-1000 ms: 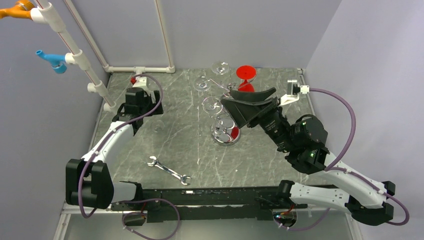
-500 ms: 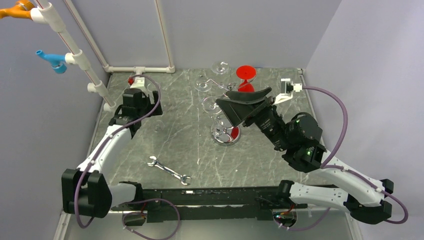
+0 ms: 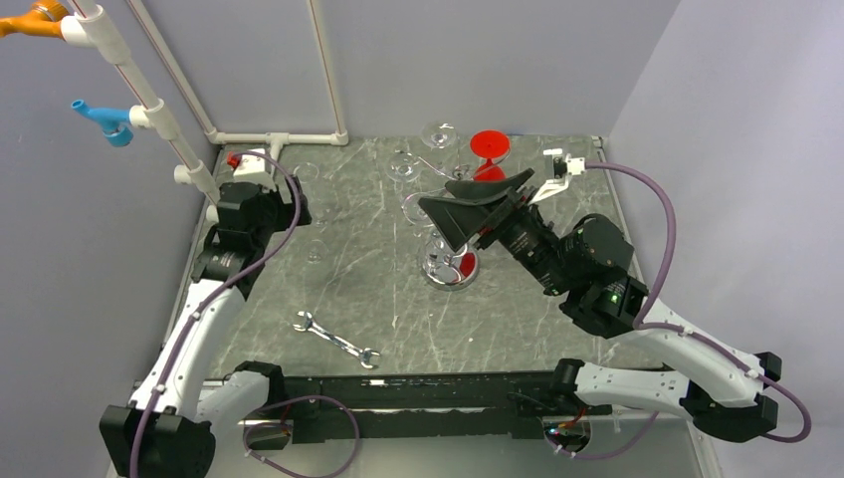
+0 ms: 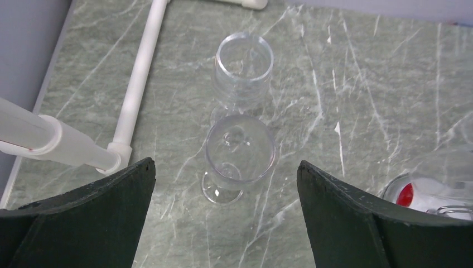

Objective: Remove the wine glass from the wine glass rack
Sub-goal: Place the wine glass at the center of the board, then pick up the wine glass from the wine rack.

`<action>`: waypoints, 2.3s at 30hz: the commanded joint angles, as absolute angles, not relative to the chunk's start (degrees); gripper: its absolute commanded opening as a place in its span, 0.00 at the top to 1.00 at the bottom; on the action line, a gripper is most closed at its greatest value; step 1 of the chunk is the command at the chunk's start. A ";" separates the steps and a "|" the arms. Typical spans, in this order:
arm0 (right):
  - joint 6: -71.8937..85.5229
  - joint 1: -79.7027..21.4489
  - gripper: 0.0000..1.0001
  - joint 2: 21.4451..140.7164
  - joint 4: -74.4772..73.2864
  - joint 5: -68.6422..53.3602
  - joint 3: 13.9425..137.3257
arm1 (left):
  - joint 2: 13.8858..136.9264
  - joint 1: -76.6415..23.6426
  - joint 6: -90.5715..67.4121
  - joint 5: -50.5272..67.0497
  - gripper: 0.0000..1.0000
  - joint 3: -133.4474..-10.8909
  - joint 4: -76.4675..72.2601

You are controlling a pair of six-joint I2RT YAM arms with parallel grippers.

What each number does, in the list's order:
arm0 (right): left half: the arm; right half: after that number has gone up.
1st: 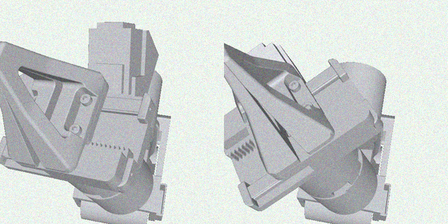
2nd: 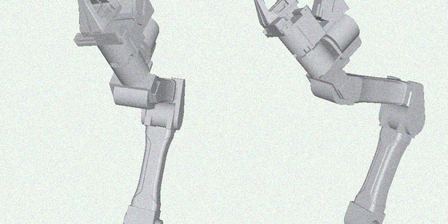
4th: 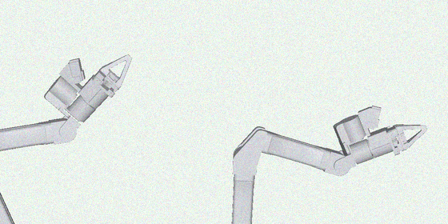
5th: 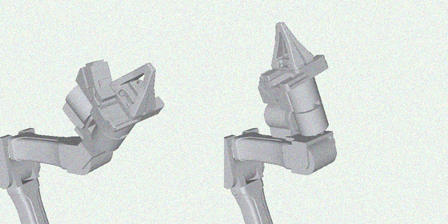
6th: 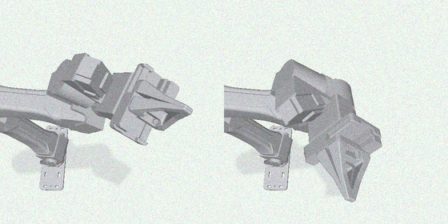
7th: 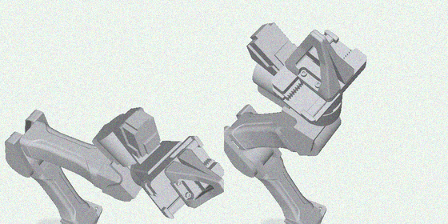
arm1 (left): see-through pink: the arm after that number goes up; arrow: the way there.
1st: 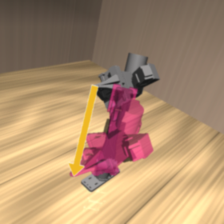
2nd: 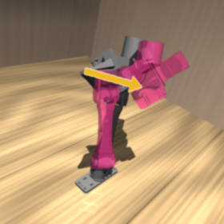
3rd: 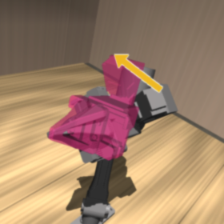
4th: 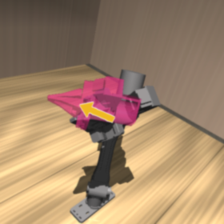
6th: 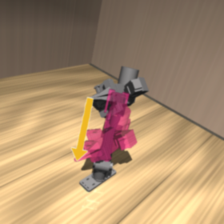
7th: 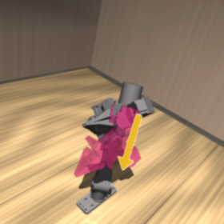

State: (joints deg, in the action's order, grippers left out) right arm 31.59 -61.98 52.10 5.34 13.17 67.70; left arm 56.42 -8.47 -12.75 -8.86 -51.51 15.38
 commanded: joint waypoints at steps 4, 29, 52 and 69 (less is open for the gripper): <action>29.64 -62.12 0.00 53.64 -3.25 14.95 72.76 | 52.26 -8.61 -11.61 -5.01 0.01 -54.80 14.75; 58.49 -62.13 0.05 52.54 -16.14 24.35 63.43 | 49.45 -8.61 -15.74 18.03 0.24 -57.72 11.93; 79.21 -62.09 0.31 58.89 -16.75 34.77 64.85 | 46.68 -8.61 -12.76 12.94 0.30 -55.02 13.36; 84.33 -63.98 0.22 61.83 -18.92 33.08 67.33 | 46.14 -8.61 -12.41 11.79 0.31 -54.82 14.02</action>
State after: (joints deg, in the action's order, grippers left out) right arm 83.37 -62.52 61.60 -19.75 32.58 64.05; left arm 47.07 -8.47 -13.17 12.53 -54.85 14.90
